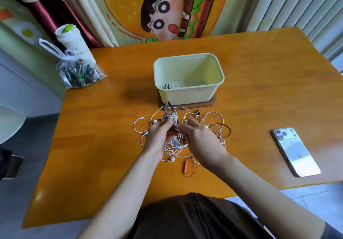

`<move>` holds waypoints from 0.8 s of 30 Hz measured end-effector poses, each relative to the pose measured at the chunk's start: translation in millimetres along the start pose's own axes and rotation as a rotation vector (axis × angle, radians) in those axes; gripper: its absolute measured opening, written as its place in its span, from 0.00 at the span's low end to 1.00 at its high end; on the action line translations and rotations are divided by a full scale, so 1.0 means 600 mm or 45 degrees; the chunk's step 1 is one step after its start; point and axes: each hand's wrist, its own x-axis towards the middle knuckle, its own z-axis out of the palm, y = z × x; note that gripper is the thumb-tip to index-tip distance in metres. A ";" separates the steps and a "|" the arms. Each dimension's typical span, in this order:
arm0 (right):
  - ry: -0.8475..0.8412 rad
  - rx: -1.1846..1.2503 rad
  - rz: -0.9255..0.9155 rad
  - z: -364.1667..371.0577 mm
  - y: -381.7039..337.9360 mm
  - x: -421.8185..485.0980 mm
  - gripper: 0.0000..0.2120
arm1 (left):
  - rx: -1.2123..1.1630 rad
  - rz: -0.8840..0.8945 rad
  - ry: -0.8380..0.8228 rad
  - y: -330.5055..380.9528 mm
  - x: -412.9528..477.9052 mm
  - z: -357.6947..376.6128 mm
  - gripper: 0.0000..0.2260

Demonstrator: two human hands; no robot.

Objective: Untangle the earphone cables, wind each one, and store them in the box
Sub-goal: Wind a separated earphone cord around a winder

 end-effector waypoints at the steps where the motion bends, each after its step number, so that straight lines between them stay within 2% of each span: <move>1: -0.014 -0.018 0.000 0.001 -0.005 -0.002 0.12 | -0.037 -0.022 -0.007 0.001 0.000 0.001 0.10; 6: 0.201 0.263 0.129 -0.019 -0.012 0.000 0.10 | -0.061 -0.003 -0.026 0.009 0.002 -0.006 0.11; 8: 0.214 0.361 0.199 -0.034 -0.009 0.005 0.09 | -0.055 -0.002 -0.029 0.008 0.001 -0.012 0.13; 13: 0.058 0.430 0.206 -0.026 -0.020 0.003 0.06 | -0.221 -0.065 -0.112 0.011 -0.010 -0.011 0.08; 16: 0.003 0.684 0.424 -0.020 -0.029 0.001 0.04 | -0.268 -0.002 -0.209 0.016 -0.012 -0.007 0.09; 19: -0.102 0.858 0.618 -0.030 -0.026 0.013 0.10 | -0.139 0.128 -0.283 0.016 -0.015 -0.010 0.09; 22: -0.140 1.040 0.683 -0.045 -0.020 0.027 0.19 | 0.054 0.239 -0.326 0.010 -0.019 -0.013 0.06; 24: -0.121 1.068 0.680 -0.055 -0.019 0.031 0.17 | 0.127 0.289 -0.368 0.006 -0.022 -0.014 0.07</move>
